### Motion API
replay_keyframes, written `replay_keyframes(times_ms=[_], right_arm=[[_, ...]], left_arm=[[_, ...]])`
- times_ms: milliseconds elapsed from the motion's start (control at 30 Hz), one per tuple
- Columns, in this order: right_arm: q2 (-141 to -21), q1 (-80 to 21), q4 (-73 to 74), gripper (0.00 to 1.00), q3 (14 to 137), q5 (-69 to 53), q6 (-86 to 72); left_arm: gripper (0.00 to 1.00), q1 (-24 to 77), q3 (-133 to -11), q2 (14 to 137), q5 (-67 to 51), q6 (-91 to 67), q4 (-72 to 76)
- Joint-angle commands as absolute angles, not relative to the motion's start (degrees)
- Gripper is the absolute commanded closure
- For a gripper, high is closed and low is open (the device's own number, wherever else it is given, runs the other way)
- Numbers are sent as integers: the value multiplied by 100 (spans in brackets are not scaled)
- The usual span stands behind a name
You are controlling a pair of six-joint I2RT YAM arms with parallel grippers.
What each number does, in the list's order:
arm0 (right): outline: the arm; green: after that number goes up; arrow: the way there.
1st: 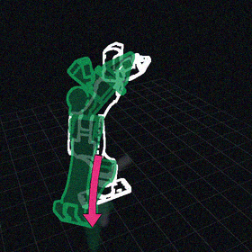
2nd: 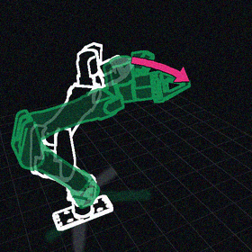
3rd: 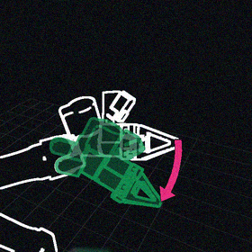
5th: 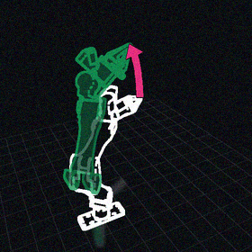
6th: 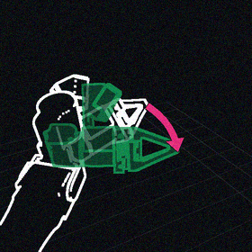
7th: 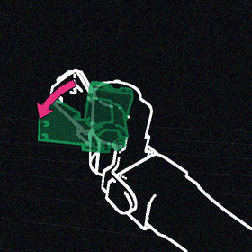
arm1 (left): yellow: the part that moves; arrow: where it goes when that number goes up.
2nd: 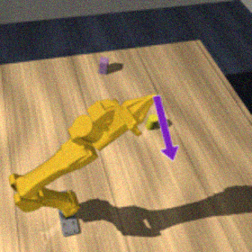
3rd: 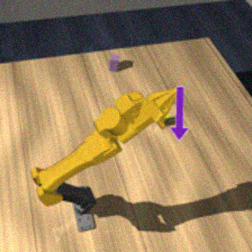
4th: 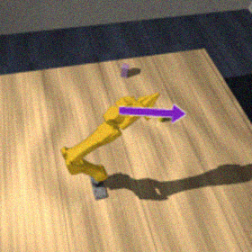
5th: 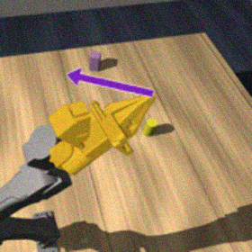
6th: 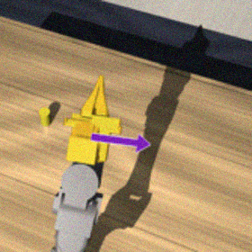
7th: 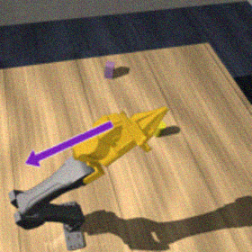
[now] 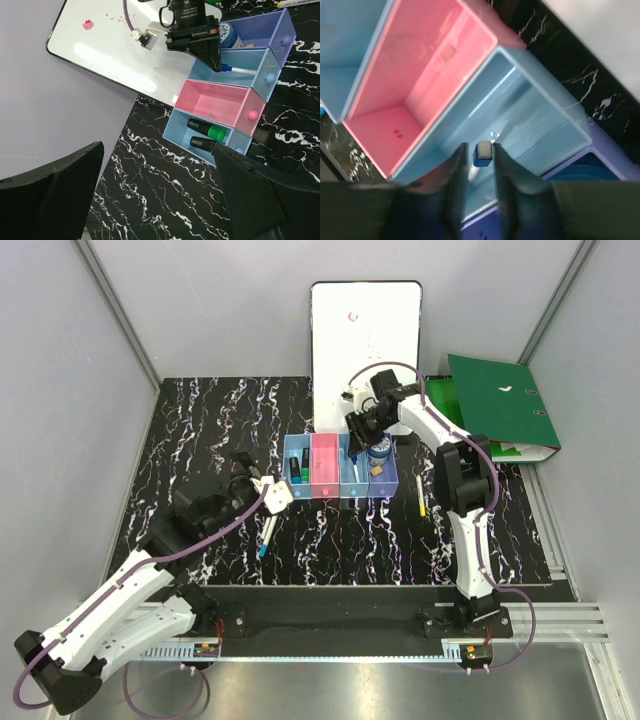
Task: Sort the stationery into containers
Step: Place the pen in the storage box.
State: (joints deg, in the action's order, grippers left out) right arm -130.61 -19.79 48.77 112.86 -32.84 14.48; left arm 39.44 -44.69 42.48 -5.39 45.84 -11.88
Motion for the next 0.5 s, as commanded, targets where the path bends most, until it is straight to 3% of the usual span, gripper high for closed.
replay_keyframes(times_ms=[0, 100, 200, 467], right_arm=[[-13017, -1978, 4685, 51, 11777, -3068, 1556], [-12920, -1977, 4685, 39, 11856, -2927, 1582], [-12657, -1978, 4693, 34, 11804, -2865, 1669], [-11208, -1978, 4720, 34, 11400, -2119, 1951]], left_arm=[[1, 3955, -4333, 4324, -353, 4246, -625], [1, 3955, -4280, 4535, -10, 3588, -475], [1, 3955, -4263, 4711, -17, 3121, -554], [1, 3833, -4078, 5571, 852, 2637, -623]])
